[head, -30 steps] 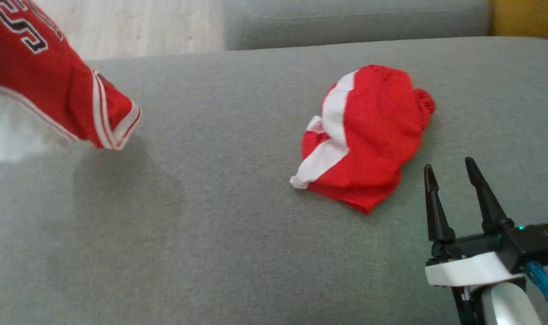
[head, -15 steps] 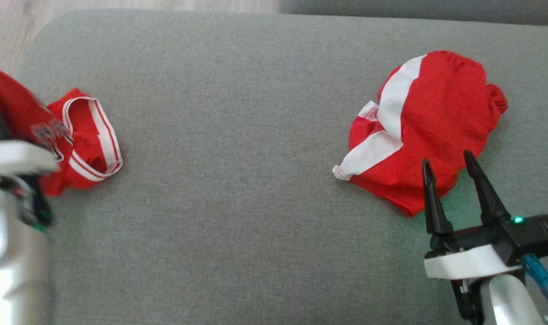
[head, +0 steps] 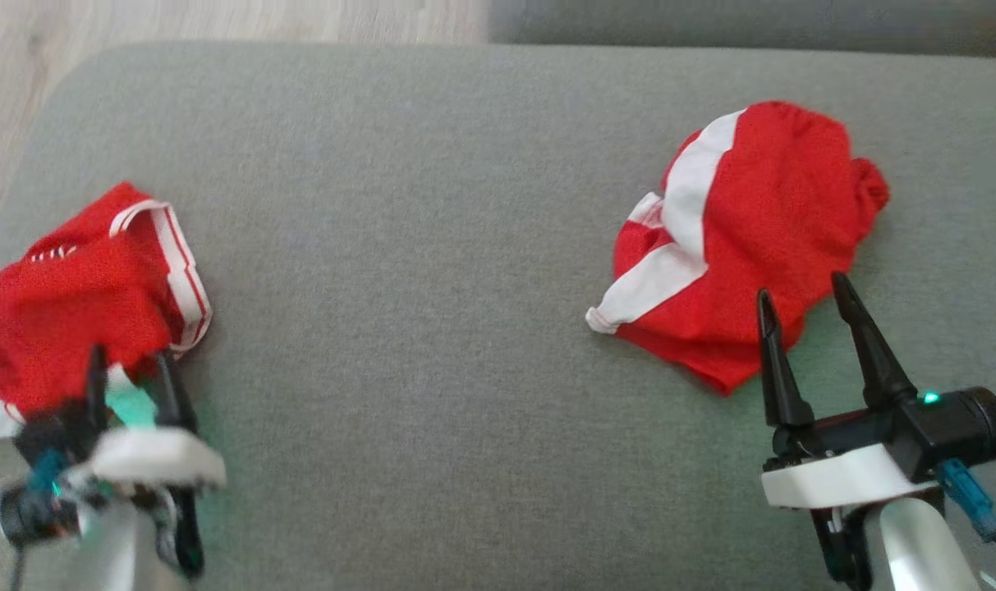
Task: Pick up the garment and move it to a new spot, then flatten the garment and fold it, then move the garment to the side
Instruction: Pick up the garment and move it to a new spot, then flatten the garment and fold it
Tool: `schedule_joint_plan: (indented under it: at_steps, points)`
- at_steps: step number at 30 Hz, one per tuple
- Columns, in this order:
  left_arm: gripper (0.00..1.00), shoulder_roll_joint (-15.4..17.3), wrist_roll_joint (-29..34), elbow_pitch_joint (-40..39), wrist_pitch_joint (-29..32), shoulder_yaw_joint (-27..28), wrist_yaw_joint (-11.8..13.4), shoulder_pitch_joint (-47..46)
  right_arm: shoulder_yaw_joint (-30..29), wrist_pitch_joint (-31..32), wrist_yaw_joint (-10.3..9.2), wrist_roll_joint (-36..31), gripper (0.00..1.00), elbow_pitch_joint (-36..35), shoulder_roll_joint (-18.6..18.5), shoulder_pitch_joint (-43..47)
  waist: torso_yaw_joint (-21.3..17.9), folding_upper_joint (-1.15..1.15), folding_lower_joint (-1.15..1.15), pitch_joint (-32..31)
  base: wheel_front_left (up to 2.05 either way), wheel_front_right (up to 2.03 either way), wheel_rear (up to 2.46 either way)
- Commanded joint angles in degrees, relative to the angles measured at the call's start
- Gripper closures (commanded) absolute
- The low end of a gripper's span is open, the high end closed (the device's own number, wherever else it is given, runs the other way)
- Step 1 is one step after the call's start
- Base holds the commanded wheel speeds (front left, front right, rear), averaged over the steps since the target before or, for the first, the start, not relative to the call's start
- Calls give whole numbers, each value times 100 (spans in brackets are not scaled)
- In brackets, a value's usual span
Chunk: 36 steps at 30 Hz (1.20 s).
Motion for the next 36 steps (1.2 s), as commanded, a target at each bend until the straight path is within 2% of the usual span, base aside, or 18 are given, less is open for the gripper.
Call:
schedule_joint_plan:
  at_steps: [1,8,12,13,19,24,29,36]
  points:
    - [0,53,165,-321,-28,99,106,288,160,-31,-4,65,0,-144,-21,-100,-161,0,0,-234,0,0,0]
    - [0,-417,363,-1402,-28,-362,128,1347,154,-31,-4,360,0,-115,-17,103,-438,0,0,-649,0,0,0]
    - [0,-460,338,-2227,-28,-880,297,1790,167,-31,-4,398,0,-138,-17,209,-648,0,0,-852,0,0,0]
    - [0,-460,338,-2227,-28,-880,297,1790,167,-31,-4,398,0,-138,-17,209,-648,0,0,-852,0,0,0]
    - [0,-464,592,-3285,-28,-1634,657,2191,156,-31,-4,444,0,-189,-17,385,-940,0,0,-1055,0,0,0]
    - [0,-464,526,-3612,-28,-1753,841,2628,158,-31,-4,595,0,-154,-16,699,-1086,0,0,-1342,0,0,0]
    - [0,-465,580,-3765,-28,-1670,735,2969,204,-31,-4,601,0,-127,-16,830,-1214,0,0,-1411,0,0,0]
    - [0,-465,587,-3743,-28,-1693,786,3124,260,-31,-4,584,0,-110,-16,935,-1273,0,0,-1437,0,0,0]
